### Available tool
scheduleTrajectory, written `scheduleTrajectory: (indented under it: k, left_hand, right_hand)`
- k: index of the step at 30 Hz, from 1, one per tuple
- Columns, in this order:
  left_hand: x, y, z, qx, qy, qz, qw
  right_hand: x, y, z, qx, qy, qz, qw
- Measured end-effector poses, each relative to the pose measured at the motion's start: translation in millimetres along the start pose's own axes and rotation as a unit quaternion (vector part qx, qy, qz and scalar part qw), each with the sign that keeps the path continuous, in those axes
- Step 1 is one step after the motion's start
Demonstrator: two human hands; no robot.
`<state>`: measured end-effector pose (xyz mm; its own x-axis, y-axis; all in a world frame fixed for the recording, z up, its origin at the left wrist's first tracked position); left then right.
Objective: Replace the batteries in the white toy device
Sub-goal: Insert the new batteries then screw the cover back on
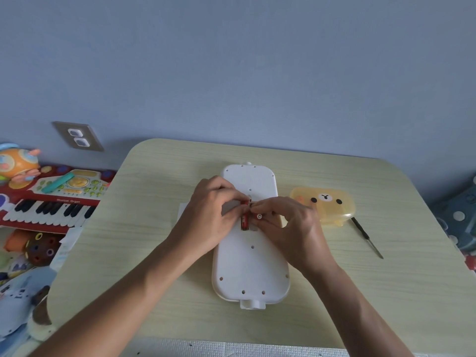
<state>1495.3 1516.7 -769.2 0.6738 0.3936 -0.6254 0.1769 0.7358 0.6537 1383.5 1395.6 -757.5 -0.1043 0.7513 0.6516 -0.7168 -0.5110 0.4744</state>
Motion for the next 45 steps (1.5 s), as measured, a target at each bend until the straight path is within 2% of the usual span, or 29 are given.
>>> scheduleTrajectory:
  k: [6,9,13,18,23,30,37,45]
  left_hand:
    - [-0.1,-0.8,-1.3,-0.008,0.018,-0.017,1.0]
    - [-4.7,1.6,-4.6,-0.009,-0.011,-0.009,1.0]
    - [-6.9,4.0,-7.6,-0.009,-0.052,0.013,0.999]
    - [-4.5,3.2,-10.5,0.008,-0.092,0.019,0.996]
    - [0.2,1.0,-12.5,0.016,-0.102,0.005,0.995]
    - [10.8,1.3,-14.6,0.022,-0.053,-0.035,0.998]
    - [8.7,-0.6,-13.4,0.027,-0.048,-0.045,0.997]
    - [7.1,2.6,-9.5,0.05,-0.033,-0.054,0.997]
  right_hand:
    - [5.6,2.2,3.3,0.018,0.023,-0.01,1.0]
    - [14.0,1.7,3.2,0.043,0.073,-0.021,0.996]
    - [1.7,1.8,-0.8,0.082,0.039,-0.001,0.996]
    - [-0.1,-1.6,-6.5,0.091,0.047,-0.012,0.995]
    - [-12.1,-3.0,-4.6,0.092,-0.038,0.003,0.995]
    - [-18.9,-15.0,-4.7,0.104,-0.09,-0.046,0.989]
    - [-28.9,-28.8,-11.4,0.154,-0.202,0.087,0.963]
    - [-24.9,-28.9,-7.5,0.132,-0.241,0.091,0.957]
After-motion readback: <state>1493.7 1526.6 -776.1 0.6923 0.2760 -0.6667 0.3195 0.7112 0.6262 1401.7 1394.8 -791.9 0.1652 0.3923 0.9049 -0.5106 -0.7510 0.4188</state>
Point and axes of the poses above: each hand's wrist, its own z-axis towards the middle knuckle, its own y-axis out of the back of the hand, x = y × z, the point moved 8 cm from there along z, towards the middle knuckle, and after that the axes turned 10 degrees about -x, right-handed, at the moved point
